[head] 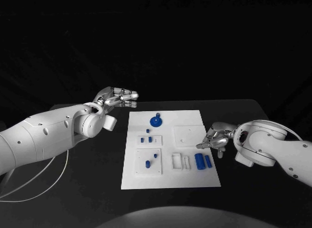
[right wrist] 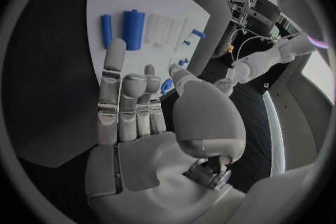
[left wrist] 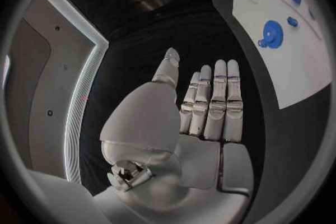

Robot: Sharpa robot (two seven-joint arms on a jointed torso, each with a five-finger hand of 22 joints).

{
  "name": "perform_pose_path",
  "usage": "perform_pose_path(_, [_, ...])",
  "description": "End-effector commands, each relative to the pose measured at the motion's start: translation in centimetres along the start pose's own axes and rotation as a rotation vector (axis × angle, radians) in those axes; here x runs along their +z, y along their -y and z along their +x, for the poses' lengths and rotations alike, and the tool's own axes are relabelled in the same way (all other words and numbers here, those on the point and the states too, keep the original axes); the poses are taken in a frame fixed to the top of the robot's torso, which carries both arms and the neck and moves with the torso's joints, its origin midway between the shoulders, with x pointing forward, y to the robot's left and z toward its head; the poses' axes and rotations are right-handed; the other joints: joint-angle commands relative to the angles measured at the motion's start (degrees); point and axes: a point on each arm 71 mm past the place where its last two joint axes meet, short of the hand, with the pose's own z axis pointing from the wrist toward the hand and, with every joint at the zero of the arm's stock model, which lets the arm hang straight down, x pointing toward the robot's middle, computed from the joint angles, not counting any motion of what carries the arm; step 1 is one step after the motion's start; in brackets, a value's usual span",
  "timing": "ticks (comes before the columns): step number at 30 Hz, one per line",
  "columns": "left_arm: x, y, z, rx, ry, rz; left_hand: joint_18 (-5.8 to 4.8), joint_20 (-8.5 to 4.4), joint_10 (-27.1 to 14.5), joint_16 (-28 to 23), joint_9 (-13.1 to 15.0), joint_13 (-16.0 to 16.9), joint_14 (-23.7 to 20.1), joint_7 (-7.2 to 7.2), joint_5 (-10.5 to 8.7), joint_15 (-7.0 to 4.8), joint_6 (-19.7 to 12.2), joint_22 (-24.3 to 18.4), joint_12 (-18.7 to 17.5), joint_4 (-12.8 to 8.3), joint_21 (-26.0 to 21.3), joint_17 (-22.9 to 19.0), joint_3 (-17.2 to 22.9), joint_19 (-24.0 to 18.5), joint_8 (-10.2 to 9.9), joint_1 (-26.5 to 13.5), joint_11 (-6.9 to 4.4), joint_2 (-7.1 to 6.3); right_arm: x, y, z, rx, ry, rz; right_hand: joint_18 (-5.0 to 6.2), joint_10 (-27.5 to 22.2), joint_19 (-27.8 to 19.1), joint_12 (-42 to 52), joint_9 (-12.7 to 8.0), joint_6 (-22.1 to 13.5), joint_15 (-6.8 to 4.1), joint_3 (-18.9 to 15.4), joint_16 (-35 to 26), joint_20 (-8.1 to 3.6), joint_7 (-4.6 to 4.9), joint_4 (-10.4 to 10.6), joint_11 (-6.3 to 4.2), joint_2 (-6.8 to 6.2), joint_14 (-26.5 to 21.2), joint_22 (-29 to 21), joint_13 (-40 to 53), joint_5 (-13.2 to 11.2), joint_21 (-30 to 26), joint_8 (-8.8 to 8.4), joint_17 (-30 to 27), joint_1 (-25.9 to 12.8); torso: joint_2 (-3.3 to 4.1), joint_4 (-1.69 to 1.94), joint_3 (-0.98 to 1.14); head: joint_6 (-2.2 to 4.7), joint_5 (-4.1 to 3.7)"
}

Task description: Assemble the parts on the task board

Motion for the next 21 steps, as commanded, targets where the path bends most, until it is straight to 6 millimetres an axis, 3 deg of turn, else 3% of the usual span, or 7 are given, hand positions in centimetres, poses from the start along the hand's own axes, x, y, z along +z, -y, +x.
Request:
perform_pose_path(1, [0.0,0.2,0.3,-0.002,-0.031,0.035,-0.62,0.05,0.0,-0.1,0.0,0.1,-0.3,-0.14,0.2,0.07,-0.4,-1.1,0.3,0.0,0.1,0.1,-0.4,0.4,-0.1,0.0,0.06,0.38,-0.1,1.1,0.6,-0.015,-0.086,0.145,-0.09,0.6,2.6,-0.3,1.6,-0.4,-0.22,4.1,0.2,-0.26,-0.25,-0.7,0.08,-1.14,0.3,-0.3,0.6,-0.9,0.5,0.1,0.9,-2.3,-0.16,-0.01,-0.08,-0.3,-0.16])
perform_pose_path(5, [0.0,0.1,0.2,-0.001,-0.03,0.034,-0.61,0.05,-0.4,-0.1,0.0,0.0,-0.3,-0.06,0.33,0.09,-0.6,-3.8,0.3,0.2,0.2,0.2,-0.5,0.9,0.0,-0.2,0.19,0.22,-0.2,1.6,0.7,-0.007,-0.107,0.2,-0.22,0.9,2.6,0.1,3.2,-0.6,-0.25,3.7,0.8,-0.29,-0.25,-0.5,0.18,-1.81,0.6,-0.7,1.9,-2.5,1.0,0.08,2.7,-4.5,-0.22,-0.09,-0.15,-0.64,-0.38])
perform_pose_path(8, [-0.1,0.1,0.2,-0.001,-0.031,0.033,-0.62,0.05,-0.5,-0.1,0.0,0.0,-0.2,0.0,0.2,0.09,-0.7,-4.4,0.3,0.5,0.3,0.2,-0.5,1.1,-0.1,-0.6,0.24,-0.18,-0.2,1.6,0.9,-0.007,-0.112,0.211,-0.29,1.1,2.6,-0.2,6.7,0.4,-0.48,3.8,1.3,-0.45,-0.79,0.1,-0.16,-2.46,0.6,-0.9,2.0,-3.3,1.4,0.53,3.8,-5.0,-0.26,-0.09,-0.24,-0.88,-0.39])
perform_pose_path(13, [-0.1,0.1,0.2,-0.002,-0.033,0.032,-0.63,0.06,-0.7,-0.1,0.0,0.0,-0.2,0.09,0.15,0.1,-1.0,-5.9,0.3,1.1,0.4,0.4,-0.1,1.3,-0.1,-0.9,0.31,-0.66,-0.2,1.4,1.2,-0.011,-0.116,0.215,-0.44,1.4,2.6,2.1,21.8,-0.7,-0.78,5.0,1.3,-0.77,-1.61,0.6,-0.61,-3.57,0.8,-1.4,3.9,-3.1,1.7,1.75,5.0,-5.8,-0.15,0.02,-0.19,-1.14,-0.6])
perform_pose_path(15, [-0.1,0.1,0.2,-0.002,-0.034,0.032,-0.63,0.06,-0.7,-0.1,0.0,0.0,-0.2,0.09,0.15,0.1,-1.0,-5.9,0.3,1.1,0.4,0.4,-0.1,1.3,-0.1,-0.9,0.31,-0.66,-0.1,1.3,1.4,-0.019,-0.117,0.217,-0.39,1.2,2.6,2.7,28.5,-1.2,-0.84,6.5,1.1,-0.8,-1.7,0.6,-0.8,-4.02,0.8,-1.6,4.7,-3.7,1.9,0.85,5.3,-6.5,-0.14,0.06,-0.2,-1.23,-0.72])
perform_pose_path(17, [-0.1,0.1,0.3,-0.002,-0.034,0.031,-0.64,0.06,-0.7,-0.1,0.0,0.0,-0.2,0.09,0.17,0.1,-1.1,-6.0,0.3,1.2,0.5,0.4,-0.1,1.3,-0.1,-1.0,0.33,-0.69,-0.1,1.3,1.6,-0.028,-0.116,0.219,-0.37,1.2,2.6,3.0,31.0,-1.1,-0.71,7.0,1.0,-0.73,-1.74,0.8,-0.63,-4.16,0.9,-1.8,5.1,-3.9,2.0,0.16,5.6,-6.8,-0.15,0.06,-0.22,-1.34,-0.78])
perform_pose_path(21, [0.0,0.0,0.3,-0.003,-0.036,0.029,-0.65,0.06,-0.7,-0.1,0.0,0.0,-0.2,0.1,0.22,0.1,-1.2,-6.3,0.3,1.4,0.5,0.4,0.0,1.4,-0.1,-1.2,0.33,-0.71,0.0,1.3,2.2,-0.05,-0.123,0.223,-0.37,1.2,2.6,3.8,32.7,-1.0,-0.84,8.1,1.1,-0.77,-1.96,0.6,-0.7,-4.39,0.9,-2.1,5.6,-4.3,2.2,0.13,6.0,-7.2,-0.16,0.05,-0.21,-1.55,-0.78])
